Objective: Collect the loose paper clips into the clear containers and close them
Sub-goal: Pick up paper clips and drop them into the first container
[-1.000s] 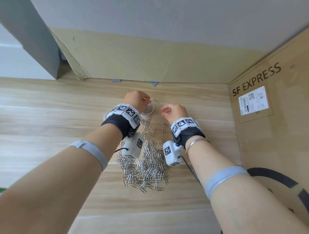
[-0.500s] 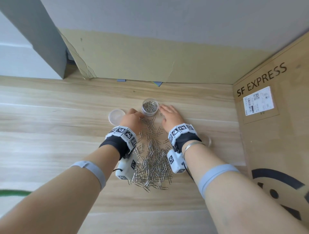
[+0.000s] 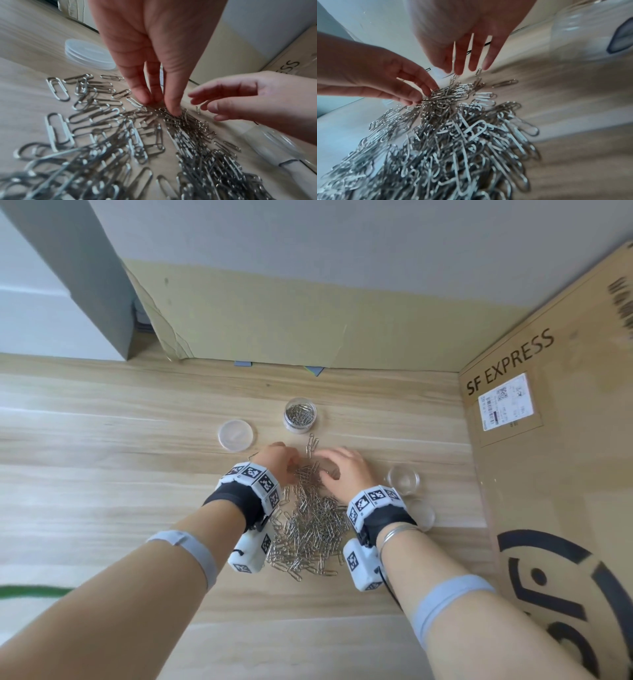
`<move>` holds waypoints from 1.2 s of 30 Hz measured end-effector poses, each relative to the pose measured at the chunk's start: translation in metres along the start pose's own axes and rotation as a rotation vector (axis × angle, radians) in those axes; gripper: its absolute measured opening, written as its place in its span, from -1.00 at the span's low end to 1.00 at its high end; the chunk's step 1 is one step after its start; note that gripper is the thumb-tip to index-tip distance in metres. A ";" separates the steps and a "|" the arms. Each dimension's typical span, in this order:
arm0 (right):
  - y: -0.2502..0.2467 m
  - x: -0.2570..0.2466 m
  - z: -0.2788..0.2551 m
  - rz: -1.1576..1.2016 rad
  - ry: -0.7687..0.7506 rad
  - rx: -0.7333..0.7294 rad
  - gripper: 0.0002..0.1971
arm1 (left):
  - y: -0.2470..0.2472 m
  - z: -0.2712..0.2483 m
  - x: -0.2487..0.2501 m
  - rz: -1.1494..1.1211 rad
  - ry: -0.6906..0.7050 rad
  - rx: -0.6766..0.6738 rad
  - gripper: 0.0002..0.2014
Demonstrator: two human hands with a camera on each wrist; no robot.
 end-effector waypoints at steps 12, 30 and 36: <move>0.029 -0.002 0.009 -0.120 0.094 -0.124 -0.09 | 0.024 -0.008 -0.003 0.260 0.034 0.060 -0.11; 0.007 -0.021 0.025 -0.044 0.114 -0.089 -0.65 | 0.004 0.004 -0.003 -0.074 0.020 0.106 -0.73; -0.014 -0.026 0.029 0.012 0.109 -0.010 -0.65 | -0.023 0.002 0.005 -0.075 0.060 0.178 -0.80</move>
Point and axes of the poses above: each hand's wrist, its own z-axis towards the middle knuckle, its own y-axis out of the palm, x = y × z, the point moved 2 cm from there along z, towards the middle knuckle, and after that the axes turned 12 degrees about -x, right-handed, at the moved point
